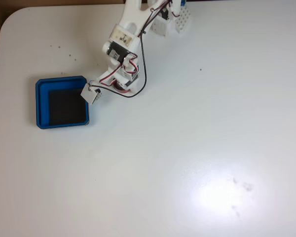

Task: Pick the red roll and drop it in the blue box

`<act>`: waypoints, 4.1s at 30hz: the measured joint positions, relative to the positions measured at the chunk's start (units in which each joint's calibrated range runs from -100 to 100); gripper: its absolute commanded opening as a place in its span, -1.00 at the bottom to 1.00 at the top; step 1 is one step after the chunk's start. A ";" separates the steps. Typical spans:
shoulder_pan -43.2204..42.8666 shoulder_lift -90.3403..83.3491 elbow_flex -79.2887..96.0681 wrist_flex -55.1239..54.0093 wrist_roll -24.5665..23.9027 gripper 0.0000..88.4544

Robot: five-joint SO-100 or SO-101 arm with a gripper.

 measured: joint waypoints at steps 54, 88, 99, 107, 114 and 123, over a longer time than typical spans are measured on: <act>0.00 0.51 -0.09 -6.08 0.25 -0.98; 5.34 0.59 -27.09 -6.08 9.27 -0.98; 12.17 20.83 -50.22 -6.08 21.37 -0.98; 14.35 27.52 -53.54 -6.08 21.62 -0.98; 14.35 30.99 -53.54 -6.08 21.95 -0.98; 14.35 31.08 -53.54 -6.08 21.95 -0.98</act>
